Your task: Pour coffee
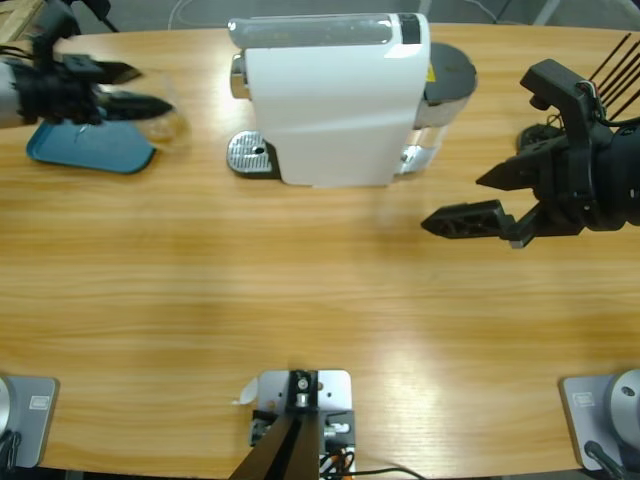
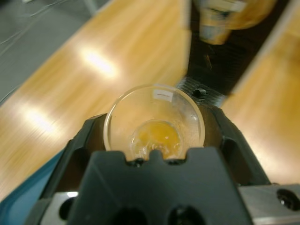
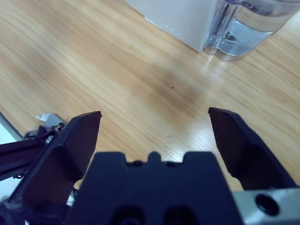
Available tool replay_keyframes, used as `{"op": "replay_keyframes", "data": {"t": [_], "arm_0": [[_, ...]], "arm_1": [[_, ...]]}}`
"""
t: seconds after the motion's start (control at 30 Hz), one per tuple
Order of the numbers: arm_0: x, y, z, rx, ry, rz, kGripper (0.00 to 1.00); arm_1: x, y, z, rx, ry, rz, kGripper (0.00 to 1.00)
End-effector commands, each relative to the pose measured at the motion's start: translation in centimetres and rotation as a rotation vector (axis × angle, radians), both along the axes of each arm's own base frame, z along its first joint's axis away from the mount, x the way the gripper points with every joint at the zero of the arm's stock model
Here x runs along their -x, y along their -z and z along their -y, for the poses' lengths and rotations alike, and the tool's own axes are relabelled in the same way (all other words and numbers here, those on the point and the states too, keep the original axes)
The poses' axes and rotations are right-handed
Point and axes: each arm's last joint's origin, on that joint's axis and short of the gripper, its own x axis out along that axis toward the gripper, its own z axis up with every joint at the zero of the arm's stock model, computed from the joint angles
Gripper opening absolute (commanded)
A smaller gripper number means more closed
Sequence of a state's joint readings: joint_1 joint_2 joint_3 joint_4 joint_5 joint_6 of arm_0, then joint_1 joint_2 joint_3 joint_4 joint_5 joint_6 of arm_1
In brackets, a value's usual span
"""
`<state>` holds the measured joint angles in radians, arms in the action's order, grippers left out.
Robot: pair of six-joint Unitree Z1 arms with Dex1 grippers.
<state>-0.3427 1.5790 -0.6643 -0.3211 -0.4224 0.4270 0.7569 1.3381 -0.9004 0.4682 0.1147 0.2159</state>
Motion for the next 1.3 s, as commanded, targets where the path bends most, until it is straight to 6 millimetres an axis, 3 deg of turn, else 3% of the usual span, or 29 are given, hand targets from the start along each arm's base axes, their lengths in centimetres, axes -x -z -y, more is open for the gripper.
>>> {"op": "replay_keyframes", "data": {"t": [0.03,0.2,0.3,0.67,1.03,1.07,1.1,1.13,1.3], "arm_0": [[0.7,0.7,-5.4,-0.020,-0.477,-0.073,0.000],[-0.8,3.4,-8.4,-0.044,-0.620,-0.168,0.000],[-1.5,4.4,-9.0,-0.049,-0.642,-0.188,0.000],[-4.9,6.9,-8.6,-0.028,-0.631,-0.164,0.000],[-5.7,7.9,-7.7,0.002,-0.573,-0.164,0.000],[-5.6,8.0,-7.5,0.006,-0.557,-0.169,0.242],[-5.3,7.9,-7.5,0.007,-0.552,-0.170,0.767],[-4.9,7.7,-7.5,0.008,-0.553,-0.168,0.966],[-4.2,6.4,-7.9,0.018,-0.569,-0.127,0.996]], "arm_1": [[-0.8,-0.3,-0.4,-0.003,0.025,0.001,1.000],[-0.7,-0.5,-0.4,0.005,0.025,-0.008,1.000],[-0.4,-0.7,-0.1,0.009,0.024,-0.014,1.000],[0.4,-0.8,0.7,0.024,0.027,-0.024,1.000],[0.0,-0.6,0.3,0.028,0.027,-0.028,1.000],[0.0,-0.6,0.3,0.028,0.026,-0.030,1.000],[0.0,-0.6,0.3,0.026,0.025,-0.031,1.000],[0.1,-0.6,0.4,0.026,0.024,-0.031,1.000],[0.5,-0.7,0.7,0.026,0.024,-0.031,1.000]]}}
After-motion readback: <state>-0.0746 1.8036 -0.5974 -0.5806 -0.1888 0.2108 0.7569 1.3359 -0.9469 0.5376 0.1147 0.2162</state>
